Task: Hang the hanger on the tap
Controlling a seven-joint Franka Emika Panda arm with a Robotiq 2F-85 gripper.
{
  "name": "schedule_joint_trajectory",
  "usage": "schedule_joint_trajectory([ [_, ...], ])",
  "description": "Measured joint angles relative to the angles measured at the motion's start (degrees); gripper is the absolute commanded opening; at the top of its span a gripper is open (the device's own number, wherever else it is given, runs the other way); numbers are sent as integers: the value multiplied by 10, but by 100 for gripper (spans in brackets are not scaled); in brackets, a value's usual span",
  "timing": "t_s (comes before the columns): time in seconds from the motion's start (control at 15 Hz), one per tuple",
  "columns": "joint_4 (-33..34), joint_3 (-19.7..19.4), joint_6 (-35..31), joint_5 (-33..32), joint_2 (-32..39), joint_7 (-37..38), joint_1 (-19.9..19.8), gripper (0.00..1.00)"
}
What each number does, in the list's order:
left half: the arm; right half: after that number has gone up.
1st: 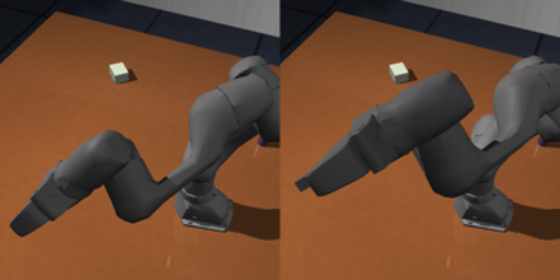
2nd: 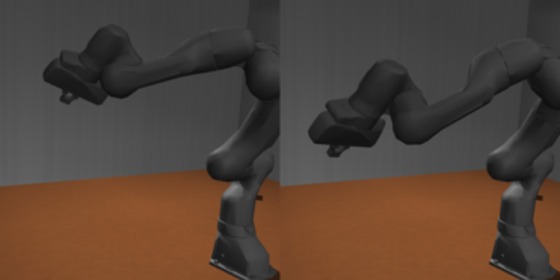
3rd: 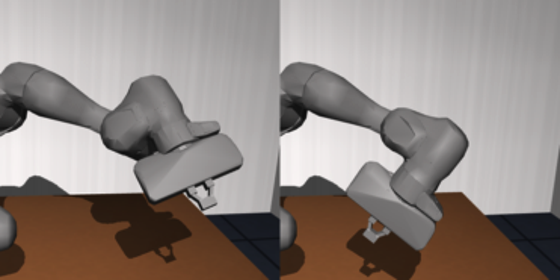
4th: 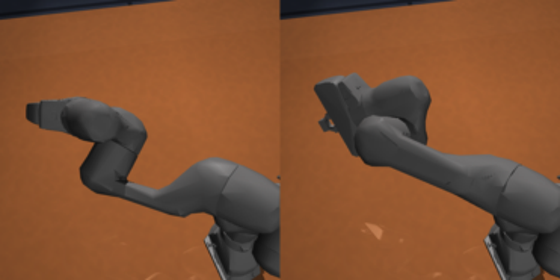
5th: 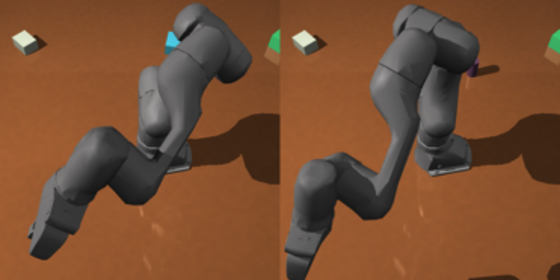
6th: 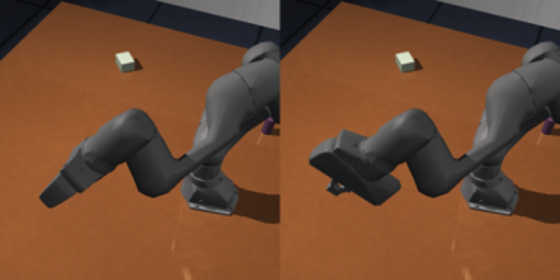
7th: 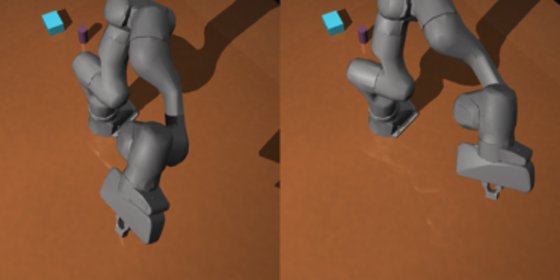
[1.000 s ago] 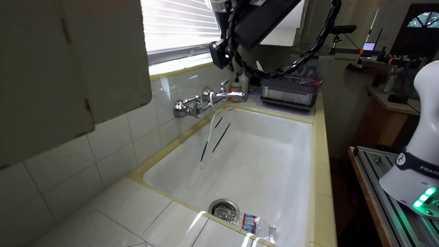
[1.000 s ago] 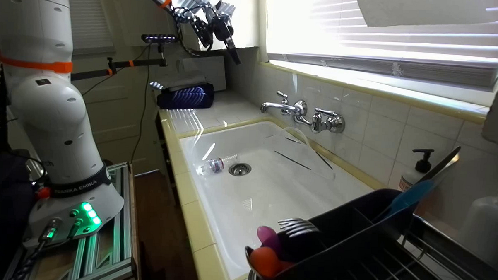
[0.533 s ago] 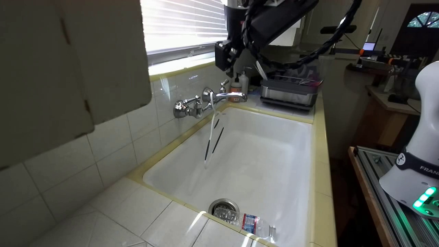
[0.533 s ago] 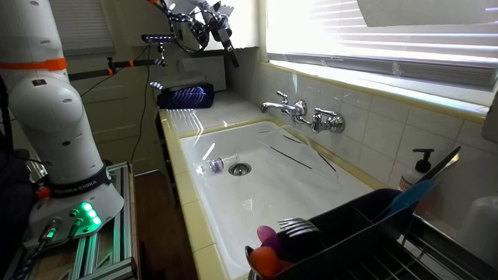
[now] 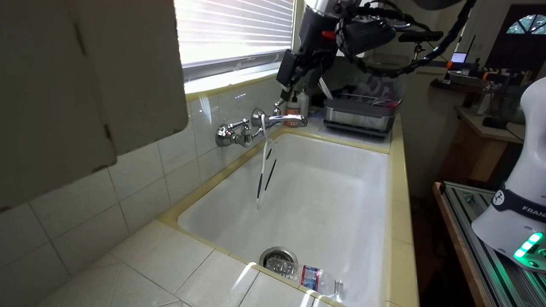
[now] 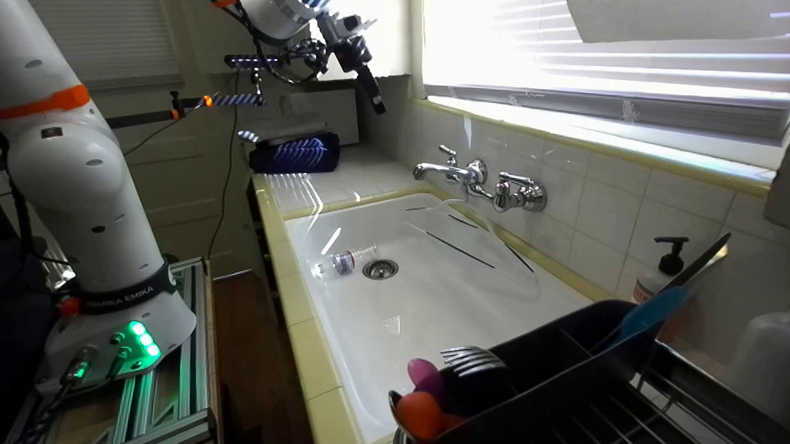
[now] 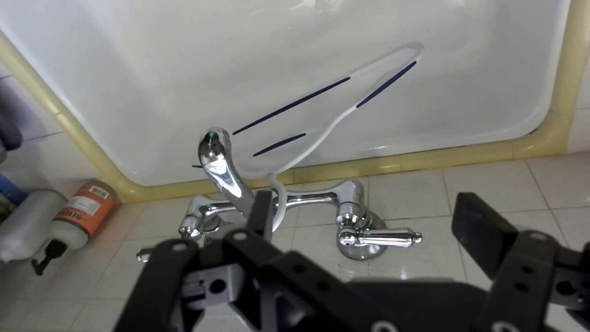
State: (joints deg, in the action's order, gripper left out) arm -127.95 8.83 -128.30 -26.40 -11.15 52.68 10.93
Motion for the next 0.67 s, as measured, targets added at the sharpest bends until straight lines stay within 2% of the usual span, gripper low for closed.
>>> schedule_joint_trajectory([
  [0.13,-43,-22,-53,38,-24,-59,-20,100],
  [0.27,-72,-38,-76,75,-41,-120,-37,100],
  [0.53,-98,-50,-79,139,-56,-225,-57,100],
  [0.67,-104,-50,-75,151,-61,-268,-66,100],
])
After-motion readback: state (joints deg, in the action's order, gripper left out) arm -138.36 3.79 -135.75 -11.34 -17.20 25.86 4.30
